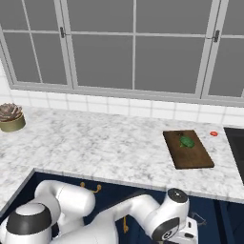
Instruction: Place the appropriate cutting tool for cutting the broccoli skin on the cutting board.
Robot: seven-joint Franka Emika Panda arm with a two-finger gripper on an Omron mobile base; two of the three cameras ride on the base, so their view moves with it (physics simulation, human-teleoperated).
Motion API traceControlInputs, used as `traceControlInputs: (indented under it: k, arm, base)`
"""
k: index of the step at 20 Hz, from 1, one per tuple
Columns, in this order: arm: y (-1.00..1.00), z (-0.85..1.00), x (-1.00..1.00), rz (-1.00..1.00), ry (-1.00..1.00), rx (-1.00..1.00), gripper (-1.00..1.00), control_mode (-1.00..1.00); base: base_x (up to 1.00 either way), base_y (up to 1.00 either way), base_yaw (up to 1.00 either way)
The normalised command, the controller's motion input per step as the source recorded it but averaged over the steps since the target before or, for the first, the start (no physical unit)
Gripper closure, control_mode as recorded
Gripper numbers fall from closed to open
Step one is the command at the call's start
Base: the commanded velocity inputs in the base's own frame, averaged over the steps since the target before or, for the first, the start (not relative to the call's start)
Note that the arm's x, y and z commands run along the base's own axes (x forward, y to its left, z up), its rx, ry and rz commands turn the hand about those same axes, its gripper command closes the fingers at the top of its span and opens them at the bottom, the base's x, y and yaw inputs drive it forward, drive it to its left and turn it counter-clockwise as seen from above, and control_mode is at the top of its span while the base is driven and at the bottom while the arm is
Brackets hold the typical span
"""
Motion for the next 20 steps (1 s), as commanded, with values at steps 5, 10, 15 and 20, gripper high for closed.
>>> traceControlInputs:
  k: [5,10,15,20]
  arm:
    - [0.00,-0.32,0.02,0.00,0.00,0.04,-1.00,-1.00]
    - [0.00,-0.33,0.25,0.00,-0.01,0.01,-1.00,-1.00]
    - [0.00,-0.26,0.35,0.00,-0.01,0.00,-1.00,-1.00]
    - [0.03,-0.40,0.18,0.00,0.00,0.00,-1.00,-1.00]
  base:
    - [0.00,0.00,0.00]
    - [0.00,0.00,0.00]
    - [0.00,0.00,0.00]
    - [0.00,0.00,0.00]
